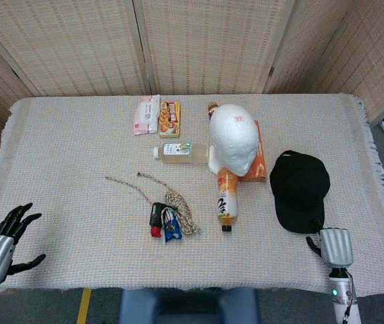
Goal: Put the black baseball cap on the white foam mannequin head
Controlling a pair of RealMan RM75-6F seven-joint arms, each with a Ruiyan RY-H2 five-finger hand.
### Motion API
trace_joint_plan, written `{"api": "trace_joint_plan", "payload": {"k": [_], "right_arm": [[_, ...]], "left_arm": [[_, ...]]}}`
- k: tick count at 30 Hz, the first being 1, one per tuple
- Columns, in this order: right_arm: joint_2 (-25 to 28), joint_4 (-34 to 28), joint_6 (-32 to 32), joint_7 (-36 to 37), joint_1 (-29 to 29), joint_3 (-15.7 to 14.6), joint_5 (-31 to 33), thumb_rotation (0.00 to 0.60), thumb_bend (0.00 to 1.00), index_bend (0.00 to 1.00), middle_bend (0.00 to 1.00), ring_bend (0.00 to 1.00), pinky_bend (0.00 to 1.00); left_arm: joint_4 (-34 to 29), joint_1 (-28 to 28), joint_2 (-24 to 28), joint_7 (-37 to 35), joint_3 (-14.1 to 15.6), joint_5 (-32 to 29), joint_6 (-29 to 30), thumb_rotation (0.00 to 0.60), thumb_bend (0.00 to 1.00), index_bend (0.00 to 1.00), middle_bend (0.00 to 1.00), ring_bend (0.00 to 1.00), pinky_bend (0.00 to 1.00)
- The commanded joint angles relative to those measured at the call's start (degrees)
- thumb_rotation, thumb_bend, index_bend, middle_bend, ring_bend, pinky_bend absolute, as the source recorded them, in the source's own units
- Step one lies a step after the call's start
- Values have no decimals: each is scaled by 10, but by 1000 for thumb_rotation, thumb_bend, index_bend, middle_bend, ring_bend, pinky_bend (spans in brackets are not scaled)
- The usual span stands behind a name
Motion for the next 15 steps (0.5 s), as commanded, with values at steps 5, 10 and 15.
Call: {"api": "trace_joint_plan", "payload": {"k": [5,10,15], "right_arm": [[-8,10,-5,4,12,8,9,600,191,468,1000,1000,1000],[-15,17,-15,2,19,11,14,600,195,467,1000,1000,1000],[-21,24,-22,1,26,13,17,600,195,467,1000,1000,1000]], "left_arm": [[0,2,5,-9,-2,-3,4,600,168,241,89,94,281],[-2,1,8,-7,0,-4,-2,600,169,242,89,95,281],[-3,2,8,-5,-2,-6,-1,600,169,242,89,96,281]]}}
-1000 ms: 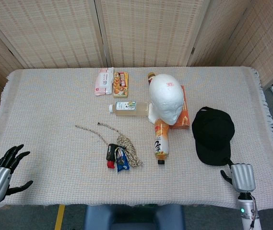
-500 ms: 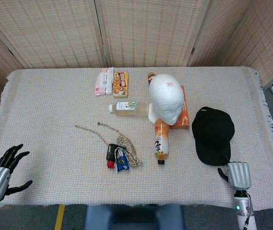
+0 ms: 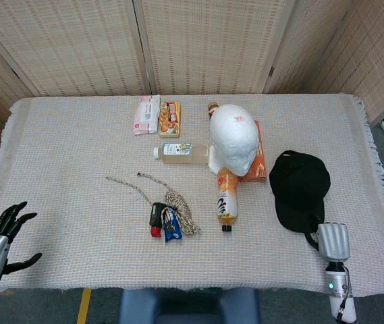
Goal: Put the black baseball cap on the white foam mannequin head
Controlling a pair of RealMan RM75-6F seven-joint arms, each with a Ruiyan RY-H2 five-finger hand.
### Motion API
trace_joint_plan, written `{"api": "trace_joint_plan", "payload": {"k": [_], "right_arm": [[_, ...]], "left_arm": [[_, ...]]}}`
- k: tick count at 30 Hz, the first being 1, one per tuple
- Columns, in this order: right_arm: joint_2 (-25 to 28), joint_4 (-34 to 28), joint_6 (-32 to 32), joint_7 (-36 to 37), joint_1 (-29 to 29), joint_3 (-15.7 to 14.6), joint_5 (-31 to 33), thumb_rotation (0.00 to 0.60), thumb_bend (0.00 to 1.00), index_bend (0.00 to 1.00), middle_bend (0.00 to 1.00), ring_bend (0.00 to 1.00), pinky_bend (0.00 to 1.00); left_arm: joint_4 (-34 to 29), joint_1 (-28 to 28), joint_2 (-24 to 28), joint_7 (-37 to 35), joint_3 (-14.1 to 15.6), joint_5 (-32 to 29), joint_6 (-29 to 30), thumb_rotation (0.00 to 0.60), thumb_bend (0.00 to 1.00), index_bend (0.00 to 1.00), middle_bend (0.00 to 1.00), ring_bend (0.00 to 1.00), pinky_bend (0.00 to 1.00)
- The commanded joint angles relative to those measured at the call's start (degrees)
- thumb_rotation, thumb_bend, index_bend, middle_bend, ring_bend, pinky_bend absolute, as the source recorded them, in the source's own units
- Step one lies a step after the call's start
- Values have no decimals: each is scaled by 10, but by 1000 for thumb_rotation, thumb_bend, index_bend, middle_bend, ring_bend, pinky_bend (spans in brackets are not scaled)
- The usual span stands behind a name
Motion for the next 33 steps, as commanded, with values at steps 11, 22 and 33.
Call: {"api": "trace_joint_plan", "payload": {"k": [11,22,33], "right_arm": [[-13,15,-23,3,21,13,16,600,201,458,1000,1000,1000],[-22,24,-40,15,38,22,27,600,212,419,1000,1000,1000],[-20,20,-36,35,57,39,43,600,321,433,1000,1000,1000]], "left_arm": [[7,1,-7,6,-4,2,8,600,170,247,96,99,281],[15,4,-16,13,-9,0,17,600,174,270,107,110,282],[19,7,-20,14,-13,-3,26,600,175,273,118,115,282]]}}
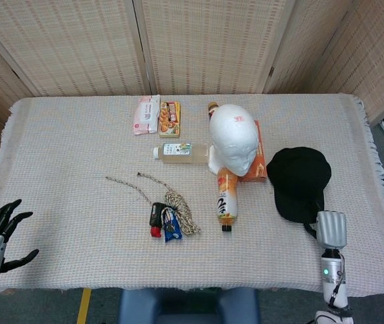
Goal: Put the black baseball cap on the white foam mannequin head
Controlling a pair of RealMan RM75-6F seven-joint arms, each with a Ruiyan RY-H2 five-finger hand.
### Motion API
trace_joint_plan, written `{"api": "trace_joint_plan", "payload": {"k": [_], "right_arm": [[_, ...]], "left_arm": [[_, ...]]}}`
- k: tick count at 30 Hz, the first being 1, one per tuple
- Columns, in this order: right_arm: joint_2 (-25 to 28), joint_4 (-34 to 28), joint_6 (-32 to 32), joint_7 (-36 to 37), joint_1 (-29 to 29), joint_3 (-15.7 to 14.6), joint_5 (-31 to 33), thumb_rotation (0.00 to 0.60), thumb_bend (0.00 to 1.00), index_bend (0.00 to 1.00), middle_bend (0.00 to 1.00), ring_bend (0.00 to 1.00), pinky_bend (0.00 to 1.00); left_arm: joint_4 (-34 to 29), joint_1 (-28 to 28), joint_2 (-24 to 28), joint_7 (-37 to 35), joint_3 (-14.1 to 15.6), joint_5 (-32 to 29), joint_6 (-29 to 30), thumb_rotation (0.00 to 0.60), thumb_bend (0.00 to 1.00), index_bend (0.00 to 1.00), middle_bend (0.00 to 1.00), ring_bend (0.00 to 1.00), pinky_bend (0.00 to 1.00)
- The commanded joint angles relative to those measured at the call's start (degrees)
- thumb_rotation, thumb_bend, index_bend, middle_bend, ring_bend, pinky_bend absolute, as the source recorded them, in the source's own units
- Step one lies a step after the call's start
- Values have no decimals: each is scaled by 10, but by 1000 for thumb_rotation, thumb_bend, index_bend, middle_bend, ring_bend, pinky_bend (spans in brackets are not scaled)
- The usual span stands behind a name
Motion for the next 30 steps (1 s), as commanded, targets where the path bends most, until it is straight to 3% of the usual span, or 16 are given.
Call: {"api": "trace_joint_plan", "payload": {"k": [1,10,24,25,27,30], "right_arm": [[2,-3,0,4,4,4,3,600,332,435,1000,1000,1000],[16,-19,0,19,10,14,14,600,483,483,1000,1000,1000],[36,-59,41,43,16,37,28,600,515,765,1000,1000,1000],[38,-63,50,48,20,44,33,600,515,780,1000,1000,1000],[53,-87,70,72,42,86,60,600,516,790,1000,1000,1000],[73,-114,79,67,61,112,75,600,516,794,1000,1000,1000]], "left_arm": [[1,1,-1,0,-1,0,2,600,174,273,118,116,282],[4,2,-4,4,-3,-1,5,600,175,270,119,120,282],[5,4,-4,3,-4,1,10,600,175,261,119,120,281],[5,4,-4,2,-4,1,10,600,175,260,119,120,281],[5,4,-3,0,-3,1,10,600,175,259,119,120,281],[6,4,-3,-1,-3,2,8,600,174,259,119,120,280]]}}
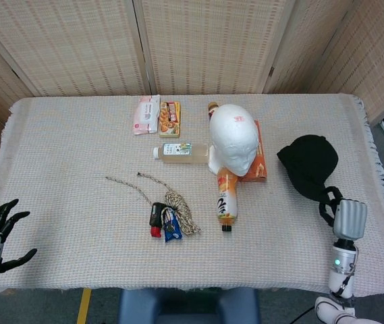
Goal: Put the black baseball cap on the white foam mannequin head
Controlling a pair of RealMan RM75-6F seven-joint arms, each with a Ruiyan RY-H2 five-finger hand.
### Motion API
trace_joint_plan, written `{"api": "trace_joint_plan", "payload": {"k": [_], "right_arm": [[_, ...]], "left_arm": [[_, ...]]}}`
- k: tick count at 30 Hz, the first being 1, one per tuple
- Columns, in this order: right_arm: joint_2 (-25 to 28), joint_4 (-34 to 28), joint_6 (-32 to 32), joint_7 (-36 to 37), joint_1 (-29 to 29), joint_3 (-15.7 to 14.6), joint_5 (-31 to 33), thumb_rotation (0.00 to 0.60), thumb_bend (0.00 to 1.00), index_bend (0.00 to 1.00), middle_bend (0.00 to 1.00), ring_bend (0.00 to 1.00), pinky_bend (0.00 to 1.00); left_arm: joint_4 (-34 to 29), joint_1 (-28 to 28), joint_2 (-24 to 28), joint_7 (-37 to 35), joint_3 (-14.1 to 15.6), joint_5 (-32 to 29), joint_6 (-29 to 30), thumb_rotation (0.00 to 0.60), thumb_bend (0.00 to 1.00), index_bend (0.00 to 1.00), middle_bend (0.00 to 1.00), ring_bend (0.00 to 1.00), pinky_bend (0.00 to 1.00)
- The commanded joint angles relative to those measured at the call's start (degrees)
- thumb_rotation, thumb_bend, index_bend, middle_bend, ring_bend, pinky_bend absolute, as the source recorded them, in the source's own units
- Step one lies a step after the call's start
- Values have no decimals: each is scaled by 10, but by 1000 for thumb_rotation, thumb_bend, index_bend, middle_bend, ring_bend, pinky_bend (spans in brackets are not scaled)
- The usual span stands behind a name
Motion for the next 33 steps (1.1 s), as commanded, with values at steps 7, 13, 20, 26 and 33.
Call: {"api": "trace_joint_plan", "payload": {"k": [7,13,20,26,33], "right_arm": [[68,-112,50,-36,55,64,29,600,516,798,1000,1000,1000],[103,-209,76,-98,87,87,22,600,516,798,1000,1000,1000],[141,-335,100,-213,134,89,-20,600,512,798,1000,1000,1000],[150,-405,97,-300,174,81,-57,600,507,798,1000,1000,1000],[134,-423,78,-360,204,66,-78,600,502,797,1000,1000,1000]], "left_arm": [[1,-3,-2,4,0,-2,-7,600,175,258,118,120,280],[2,-5,-4,7,-1,-6,-13,600,175,258,118,120,280],[5,-7,-8,12,-4,-14,-20,600,175,257,118,120,280],[7,-8,-10,17,-5,-20,-24,600,175,257,118,120,280],[9,-9,-11,17,-9,-26,-26,600,175,257,118,120,280]]}}
